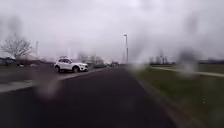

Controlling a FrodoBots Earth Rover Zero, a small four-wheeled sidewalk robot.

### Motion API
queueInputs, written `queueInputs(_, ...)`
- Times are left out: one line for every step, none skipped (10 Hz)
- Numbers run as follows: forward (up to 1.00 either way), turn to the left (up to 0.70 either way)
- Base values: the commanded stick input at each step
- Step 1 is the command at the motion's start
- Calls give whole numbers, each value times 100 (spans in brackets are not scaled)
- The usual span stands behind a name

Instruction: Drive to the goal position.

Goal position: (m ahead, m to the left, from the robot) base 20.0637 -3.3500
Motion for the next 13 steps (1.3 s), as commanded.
queueInputs(100,0)
queueInputs(100,0)
queueInputs(100,0)
queueInputs(100,0)
queueInputs(100,0)
queueInputs(100,0)
queueInputs(100,0)
queueInputs(100,0)
queueInputs(100,0)
queueInputs(100,0)
queueInputs(100,0)
queueInputs(100,0)
queueInputs(100,0)
